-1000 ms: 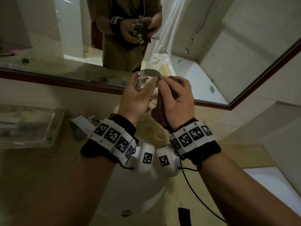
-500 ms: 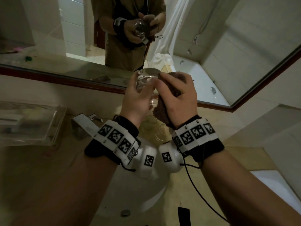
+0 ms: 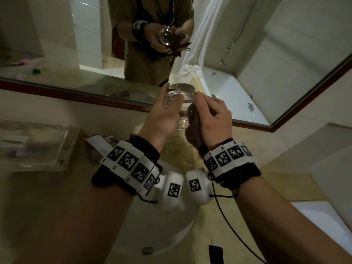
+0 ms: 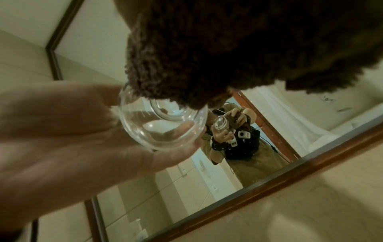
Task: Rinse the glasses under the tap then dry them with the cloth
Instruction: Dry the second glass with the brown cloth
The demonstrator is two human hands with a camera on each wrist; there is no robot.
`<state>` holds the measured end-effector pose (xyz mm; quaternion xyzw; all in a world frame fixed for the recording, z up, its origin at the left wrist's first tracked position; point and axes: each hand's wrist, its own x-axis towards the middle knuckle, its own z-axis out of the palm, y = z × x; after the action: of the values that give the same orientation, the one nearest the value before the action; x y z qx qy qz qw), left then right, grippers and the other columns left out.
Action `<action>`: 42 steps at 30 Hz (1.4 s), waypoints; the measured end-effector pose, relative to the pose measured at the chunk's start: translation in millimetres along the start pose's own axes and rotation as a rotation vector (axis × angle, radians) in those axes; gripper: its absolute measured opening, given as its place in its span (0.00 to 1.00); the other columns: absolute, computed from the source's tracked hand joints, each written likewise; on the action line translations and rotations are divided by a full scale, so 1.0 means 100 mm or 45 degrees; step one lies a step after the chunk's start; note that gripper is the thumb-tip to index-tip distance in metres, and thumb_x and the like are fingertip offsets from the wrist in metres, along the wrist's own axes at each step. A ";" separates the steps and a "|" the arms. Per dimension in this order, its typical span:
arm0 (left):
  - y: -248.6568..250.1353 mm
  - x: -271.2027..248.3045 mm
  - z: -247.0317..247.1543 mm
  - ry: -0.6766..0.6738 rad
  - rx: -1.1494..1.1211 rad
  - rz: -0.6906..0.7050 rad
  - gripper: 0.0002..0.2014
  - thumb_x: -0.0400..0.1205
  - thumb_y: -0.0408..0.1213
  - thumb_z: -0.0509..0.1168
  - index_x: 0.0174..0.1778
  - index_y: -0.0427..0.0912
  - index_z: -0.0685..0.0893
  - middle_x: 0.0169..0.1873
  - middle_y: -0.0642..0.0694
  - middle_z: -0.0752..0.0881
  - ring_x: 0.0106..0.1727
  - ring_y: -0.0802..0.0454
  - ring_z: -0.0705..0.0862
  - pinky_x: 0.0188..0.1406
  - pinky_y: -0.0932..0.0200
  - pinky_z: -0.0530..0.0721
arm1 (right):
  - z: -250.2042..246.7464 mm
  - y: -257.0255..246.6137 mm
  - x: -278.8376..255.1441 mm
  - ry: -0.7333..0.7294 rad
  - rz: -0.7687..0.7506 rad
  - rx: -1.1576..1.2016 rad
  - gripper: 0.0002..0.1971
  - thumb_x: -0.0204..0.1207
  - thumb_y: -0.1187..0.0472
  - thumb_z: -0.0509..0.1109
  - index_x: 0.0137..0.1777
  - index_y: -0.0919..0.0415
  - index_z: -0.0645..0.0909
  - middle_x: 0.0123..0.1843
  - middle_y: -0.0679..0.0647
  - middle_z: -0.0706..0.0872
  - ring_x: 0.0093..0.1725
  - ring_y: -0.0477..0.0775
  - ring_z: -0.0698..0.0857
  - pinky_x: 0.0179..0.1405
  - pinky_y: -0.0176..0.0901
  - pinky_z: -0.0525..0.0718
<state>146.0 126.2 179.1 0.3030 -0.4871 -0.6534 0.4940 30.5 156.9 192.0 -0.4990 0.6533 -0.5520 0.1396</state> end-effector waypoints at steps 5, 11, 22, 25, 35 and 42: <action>-0.01 0.01 0.05 0.129 0.049 0.091 0.27 0.71 0.59 0.70 0.64 0.53 0.79 0.53 0.47 0.90 0.52 0.46 0.90 0.55 0.36 0.87 | 0.01 -0.07 -0.05 0.014 -0.149 -0.060 0.11 0.78 0.52 0.70 0.57 0.51 0.87 0.58 0.51 0.81 0.58 0.41 0.79 0.59 0.22 0.73; -0.02 -0.02 0.04 0.107 -0.085 0.077 0.24 0.75 0.52 0.68 0.65 0.48 0.79 0.56 0.40 0.88 0.54 0.39 0.89 0.55 0.30 0.85 | 0.01 -0.02 -0.10 0.018 -0.207 -0.063 0.13 0.78 0.51 0.68 0.58 0.51 0.87 0.59 0.52 0.80 0.60 0.44 0.78 0.61 0.24 0.73; -0.07 -0.01 0.03 0.145 -0.065 0.077 0.20 0.82 0.48 0.65 0.68 0.46 0.78 0.53 0.43 0.88 0.51 0.46 0.89 0.51 0.41 0.89 | 0.02 -0.12 -0.10 0.013 -0.187 -0.011 0.10 0.77 0.55 0.71 0.57 0.51 0.87 0.59 0.52 0.80 0.58 0.40 0.78 0.57 0.18 0.71; -0.02 -0.03 0.02 -0.009 -0.258 0.005 0.19 0.86 0.44 0.62 0.72 0.42 0.74 0.59 0.31 0.85 0.50 0.40 0.87 0.47 0.40 0.88 | -0.01 -0.10 -0.04 -0.015 -0.070 0.110 0.12 0.76 0.50 0.70 0.56 0.50 0.87 0.58 0.54 0.86 0.58 0.46 0.83 0.66 0.40 0.79; 0.06 -0.03 0.00 -0.084 -0.054 -0.139 0.10 0.87 0.50 0.58 0.58 0.53 0.79 0.42 0.53 0.88 0.37 0.60 0.90 0.35 0.61 0.89 | -0.07 -0.03 0.02 -0.004 -0.114 -0.055 0.13 0.77 0.51 0.70 0.58 0.53 0.87 0.58 0.52 0.83 0.60 0.46 0.80 0.66 0.42 0.77; 0.06 -0.05 0.02 0.045 -0.157 -0.059 0.28 0.74 0.52 0.69 0.69 0.48 0.76 0.58 0.37 0.86 0.56 0.30 0.87 0.53 0.23 0.82 | -0.05 -0.07 -0.07 -0.057 -0.226 -0.088 0.16 0.74 0.47 0.70 0.59 0.50 0.86 0.59 0.53 0.81 0.60 0.43 0.79 0.63 0.26 0.74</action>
<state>148.1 131.4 185.5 0.2945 -0.4299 -0.6881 0.5049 33.5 166.0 197.7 -0.5717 0.6218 -0.5281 0.0874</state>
